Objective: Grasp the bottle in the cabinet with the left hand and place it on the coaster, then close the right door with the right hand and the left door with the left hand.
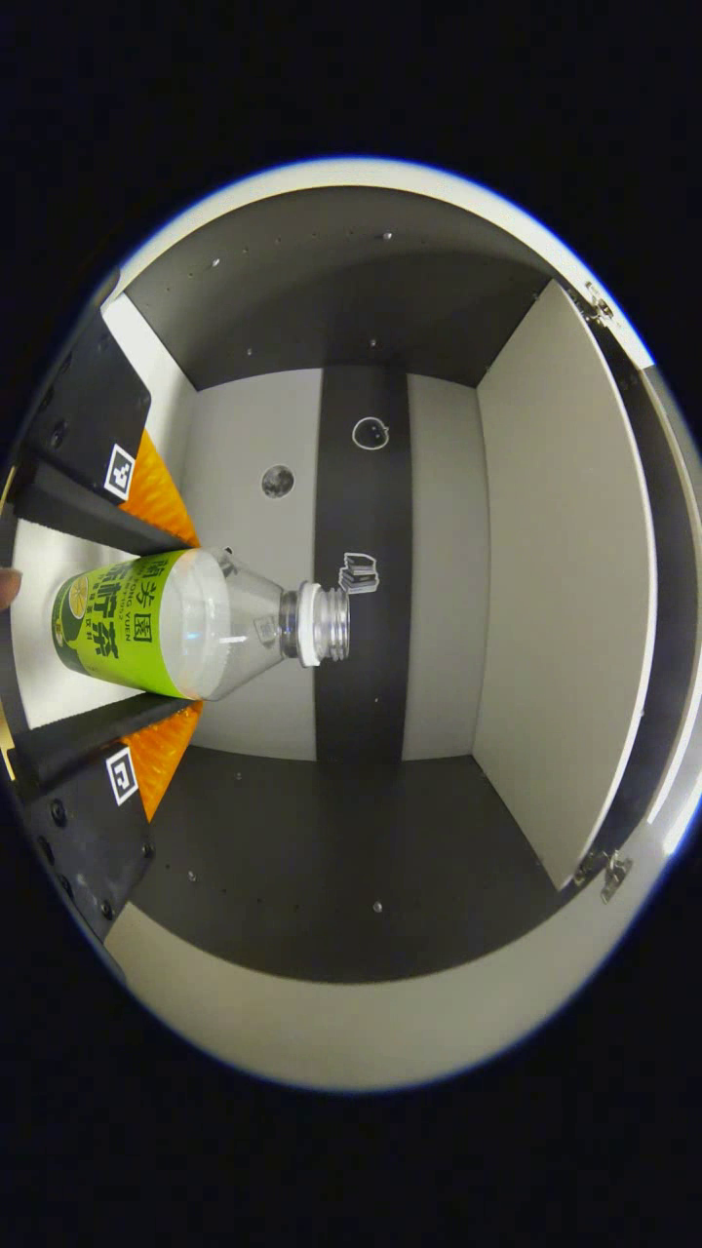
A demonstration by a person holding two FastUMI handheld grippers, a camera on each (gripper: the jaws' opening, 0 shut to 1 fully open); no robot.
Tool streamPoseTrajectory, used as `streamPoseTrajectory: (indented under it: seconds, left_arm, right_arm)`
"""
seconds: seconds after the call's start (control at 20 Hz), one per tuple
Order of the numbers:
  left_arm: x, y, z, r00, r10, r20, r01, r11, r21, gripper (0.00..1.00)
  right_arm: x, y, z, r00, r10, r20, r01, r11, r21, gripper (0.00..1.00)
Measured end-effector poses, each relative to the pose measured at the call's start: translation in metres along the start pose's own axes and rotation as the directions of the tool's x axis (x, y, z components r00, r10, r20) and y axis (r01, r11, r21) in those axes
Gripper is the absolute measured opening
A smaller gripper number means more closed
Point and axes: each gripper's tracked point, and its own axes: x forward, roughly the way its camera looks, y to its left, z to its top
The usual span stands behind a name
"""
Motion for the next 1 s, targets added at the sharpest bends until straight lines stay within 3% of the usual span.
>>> streamPoseTrajectory:
  seconds: [0.45,0.75,1.0]
  left_arm:
    - [-0.131,0.015,0.009,0.997,-0.025,0.071,0.023,0.999,0.028,0.76]
    - [-0.201,0.022,-0.043,0.998,-0.023,0.051,0.025,0.999,-0.033,0.77]
    - [-0.254,0.031,-0.102,1.000,0.021,0.006,-0.021,0.997,-0.069,0.77]
  right_arm:
    - [-0.018,0.032,0.011,0.999,0.035,0.033,-0.035,0.999,-0.004,0.98]
    - [-0.026,0.053,0.018,0.997,0.054,0.055,-0.052,0.998,-0.029,0.98]
    - [-0.026,0.066,0.023,0.997,0.051,0.055,-0.051,0.999,0.003,0.98]
